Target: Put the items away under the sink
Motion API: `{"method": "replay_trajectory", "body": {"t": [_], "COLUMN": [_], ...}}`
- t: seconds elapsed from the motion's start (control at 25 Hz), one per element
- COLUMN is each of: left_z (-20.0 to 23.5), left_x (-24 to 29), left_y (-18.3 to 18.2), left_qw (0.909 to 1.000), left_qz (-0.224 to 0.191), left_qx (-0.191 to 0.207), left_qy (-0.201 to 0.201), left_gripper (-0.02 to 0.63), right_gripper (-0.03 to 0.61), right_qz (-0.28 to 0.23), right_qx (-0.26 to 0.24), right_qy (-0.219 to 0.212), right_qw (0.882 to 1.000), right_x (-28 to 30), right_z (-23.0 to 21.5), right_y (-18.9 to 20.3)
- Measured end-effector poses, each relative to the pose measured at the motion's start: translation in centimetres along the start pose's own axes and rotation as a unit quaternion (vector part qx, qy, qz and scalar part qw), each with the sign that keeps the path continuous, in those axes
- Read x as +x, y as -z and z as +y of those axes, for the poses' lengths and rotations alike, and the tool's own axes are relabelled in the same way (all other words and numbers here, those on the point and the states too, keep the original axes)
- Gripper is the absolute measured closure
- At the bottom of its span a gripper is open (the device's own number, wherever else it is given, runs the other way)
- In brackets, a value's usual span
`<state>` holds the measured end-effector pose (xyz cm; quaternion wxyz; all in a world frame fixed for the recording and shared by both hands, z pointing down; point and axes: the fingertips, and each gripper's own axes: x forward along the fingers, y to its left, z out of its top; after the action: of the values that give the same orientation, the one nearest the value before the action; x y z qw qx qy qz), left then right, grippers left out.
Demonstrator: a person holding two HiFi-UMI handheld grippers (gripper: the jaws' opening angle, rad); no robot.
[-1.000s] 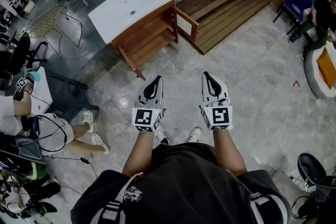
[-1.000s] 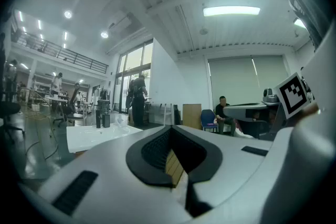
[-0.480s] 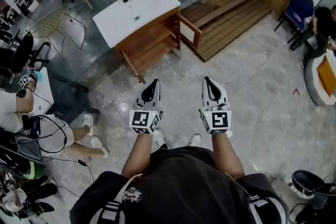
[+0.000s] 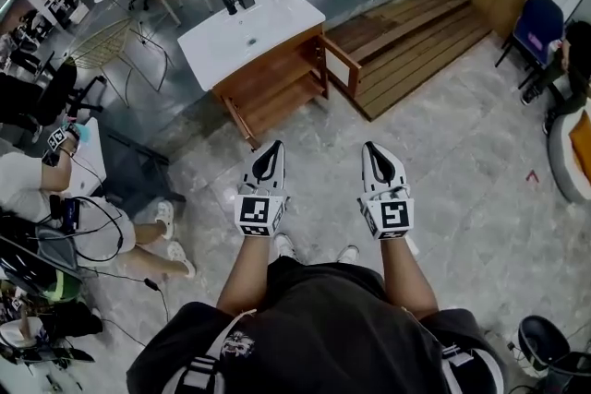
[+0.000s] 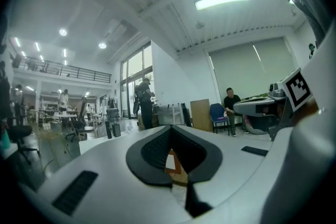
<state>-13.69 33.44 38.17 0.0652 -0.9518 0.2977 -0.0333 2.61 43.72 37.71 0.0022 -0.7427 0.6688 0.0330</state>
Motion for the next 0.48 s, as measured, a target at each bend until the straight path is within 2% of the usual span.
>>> {"method": "replay_trajectory", "body": {"t": [0.16, 0.48], "left_z": [-1.4, -0.5], "left_x": [0.5, 3.2], "left_y": [-0.6, 0.0], "left_qw": [0.9999, 0.9998], "left_qz": [-0.001, -0.001], "left_qx": [0.008, -0.017], "left_qy": [-0.006, -0.007], "left_gripper": [0.607, 0.607], "right_gripper": [0.554, 0.554], "right_qz": [-0.006, -0.014], "right_qx": [0.000, 0.010], "right_qy": [-0.009, -0.007], "right_qw": [1.000, 1.000], "right_x": [0.3, 3.8], "right_z": [-1.2, -1.7], "right_y": [0.0, 0.1]}}
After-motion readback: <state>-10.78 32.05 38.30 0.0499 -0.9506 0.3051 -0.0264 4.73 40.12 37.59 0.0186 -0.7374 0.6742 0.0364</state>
